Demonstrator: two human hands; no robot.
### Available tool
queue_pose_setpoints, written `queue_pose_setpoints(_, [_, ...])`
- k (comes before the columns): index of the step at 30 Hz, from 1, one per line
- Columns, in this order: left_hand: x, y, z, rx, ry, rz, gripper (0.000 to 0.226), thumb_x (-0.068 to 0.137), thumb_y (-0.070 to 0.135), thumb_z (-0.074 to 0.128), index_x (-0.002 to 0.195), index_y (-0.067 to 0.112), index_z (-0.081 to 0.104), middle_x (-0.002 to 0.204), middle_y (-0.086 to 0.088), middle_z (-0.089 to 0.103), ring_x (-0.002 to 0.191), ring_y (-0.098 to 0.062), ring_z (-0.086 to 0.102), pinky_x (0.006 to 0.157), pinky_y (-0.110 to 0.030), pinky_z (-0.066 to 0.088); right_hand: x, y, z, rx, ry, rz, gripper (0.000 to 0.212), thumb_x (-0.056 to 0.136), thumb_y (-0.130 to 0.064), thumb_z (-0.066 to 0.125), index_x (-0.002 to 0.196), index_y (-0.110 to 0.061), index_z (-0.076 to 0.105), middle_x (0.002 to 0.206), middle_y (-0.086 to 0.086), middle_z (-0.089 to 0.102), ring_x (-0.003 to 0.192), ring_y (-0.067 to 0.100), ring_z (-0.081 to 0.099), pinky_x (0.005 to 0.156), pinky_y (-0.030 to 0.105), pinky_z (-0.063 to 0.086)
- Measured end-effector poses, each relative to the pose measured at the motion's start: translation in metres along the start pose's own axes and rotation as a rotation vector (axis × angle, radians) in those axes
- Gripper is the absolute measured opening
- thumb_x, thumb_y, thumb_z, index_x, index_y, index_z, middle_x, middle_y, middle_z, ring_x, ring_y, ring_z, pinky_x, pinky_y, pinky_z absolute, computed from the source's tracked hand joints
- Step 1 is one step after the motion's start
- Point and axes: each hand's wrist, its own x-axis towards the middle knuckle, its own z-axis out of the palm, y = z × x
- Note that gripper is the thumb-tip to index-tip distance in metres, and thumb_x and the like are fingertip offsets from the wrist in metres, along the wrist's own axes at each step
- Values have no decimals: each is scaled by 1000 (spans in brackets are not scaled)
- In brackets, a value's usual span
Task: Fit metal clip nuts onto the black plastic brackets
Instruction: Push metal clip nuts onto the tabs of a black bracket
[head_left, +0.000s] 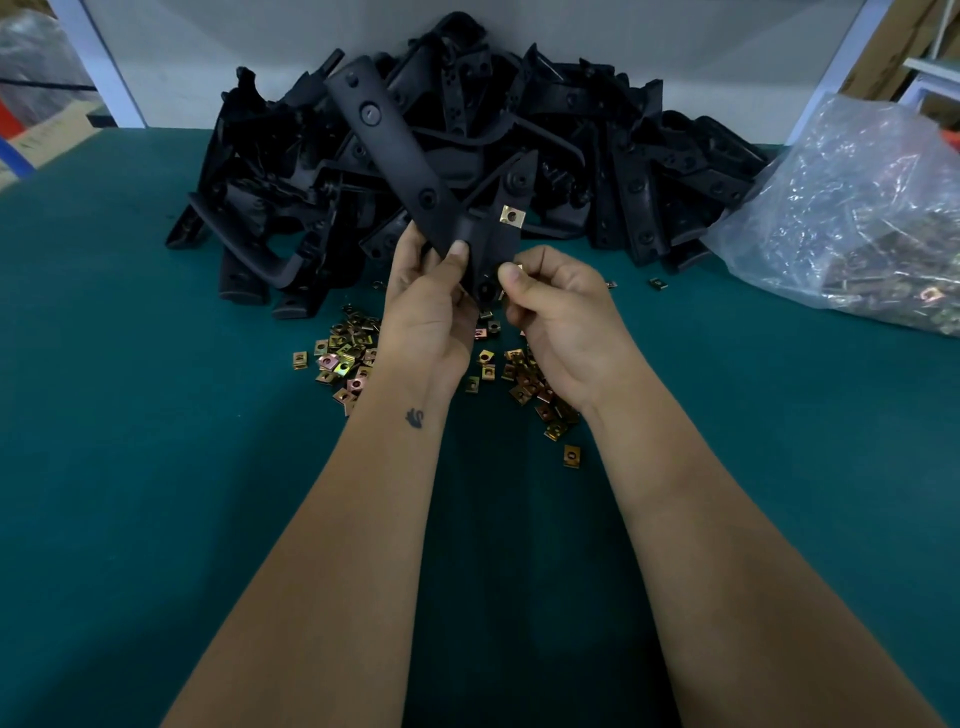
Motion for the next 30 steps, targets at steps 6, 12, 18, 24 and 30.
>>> queue_pose_setpoints(6, [-3,-7,3,-64,11,-25,43,102,-1,44,144,8,42,92,-3,63,67,-13,59,60,-26,49,1,-1,3,231,-8,11,22,95,2,53,77,-10,57,66,-5,56,62,6,48,57,17,41])
queue_pose_setpoints(12, [-5,-6,4,-59,9,5,32,100,-4,46,125,14,55,89,0,66,68,-9,61,66,-23,52,0,-5,-2,167,-39,11,27,93,3,56,71,-11,55,65,-4,53,61,8,44,57,17,40])
queue_pose_setpoints(18, [-5,1,-1,54,-96,13,29,99,-6,47,115,16,59,89,2,72,84,-11,68,80,-28,55,0,-8,-14,121,-139,67,28,91,2,57,68,-12,50,60,-6,54,57,7,45,56,19,40])
queue_pose_setpoints(24, [-5,8,-4,175,-200,-6,31,98,-7,46,114,15,60,94,0,74,86,-14,69,74,-29,56,-1,-10,-20,-15,-214,70,28,91,4,54,70,-12,43,75,5,42,59,10,42,57,21,38])
queue_pose_setpoints(30, [-6,2,1,98,-146,28,30,99,-5,46,121,12,56,100,-4,69,93,-16,65,86,-31,53,-2,-10,-12,146,-155,68,32,93,2,54,67,-13,44,66,-2,51,59,7,44,55,18,37])
